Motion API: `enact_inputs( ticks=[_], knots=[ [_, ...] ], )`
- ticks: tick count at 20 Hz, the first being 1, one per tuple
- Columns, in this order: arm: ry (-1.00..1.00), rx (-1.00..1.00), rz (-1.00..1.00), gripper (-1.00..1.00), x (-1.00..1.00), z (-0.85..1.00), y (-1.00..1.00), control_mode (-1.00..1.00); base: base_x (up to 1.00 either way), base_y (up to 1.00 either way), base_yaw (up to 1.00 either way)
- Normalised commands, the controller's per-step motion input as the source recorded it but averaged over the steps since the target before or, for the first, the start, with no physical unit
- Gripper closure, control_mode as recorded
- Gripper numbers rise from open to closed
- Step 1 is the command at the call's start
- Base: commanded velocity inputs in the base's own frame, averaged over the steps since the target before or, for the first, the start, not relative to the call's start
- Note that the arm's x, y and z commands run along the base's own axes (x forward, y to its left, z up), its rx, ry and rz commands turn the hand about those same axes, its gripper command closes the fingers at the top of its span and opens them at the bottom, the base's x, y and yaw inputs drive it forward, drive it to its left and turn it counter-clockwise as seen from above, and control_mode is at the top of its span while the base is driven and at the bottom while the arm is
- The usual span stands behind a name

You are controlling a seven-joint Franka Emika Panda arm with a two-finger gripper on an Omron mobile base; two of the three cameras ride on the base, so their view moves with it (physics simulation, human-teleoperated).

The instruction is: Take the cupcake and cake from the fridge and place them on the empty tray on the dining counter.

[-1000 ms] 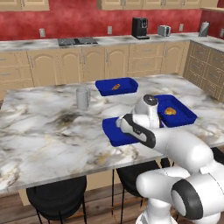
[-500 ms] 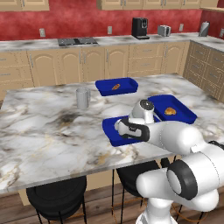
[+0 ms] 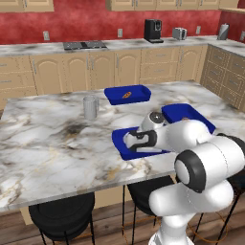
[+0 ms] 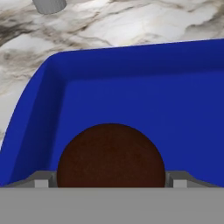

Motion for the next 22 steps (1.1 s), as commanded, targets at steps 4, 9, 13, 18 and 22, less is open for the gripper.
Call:
enact_inputs(
  ticks=[4, 9, 13, 18, 22],
  knots=[
    [0.0, 0.0, 0.0, 1.0, 0.29, -0.21, 0.01, -1.0, 0.0, 0.0, 0.0],
    [0.0, 0.0, 0.0, 1.0, 0.27, -0.17, 0.02, -1.0, 0.0, 0.0, 0.0],
    [0.0, 0.0, 0.0, 1.0, 0.26, -0.16, 0.06, -1.0, 0.0, 0.0, 0.0],
    [0.0, 0.0, 0.0, 1.0, 0.28, -0.21, 0.06, -1.0, 0.0, 0.0, 0.0],
    [0.0, 0.0, 0.0, 1.0, 0.36, -0.25, 0.05, -1.0, 0.0, 0.0, 0.0]
  ],
)
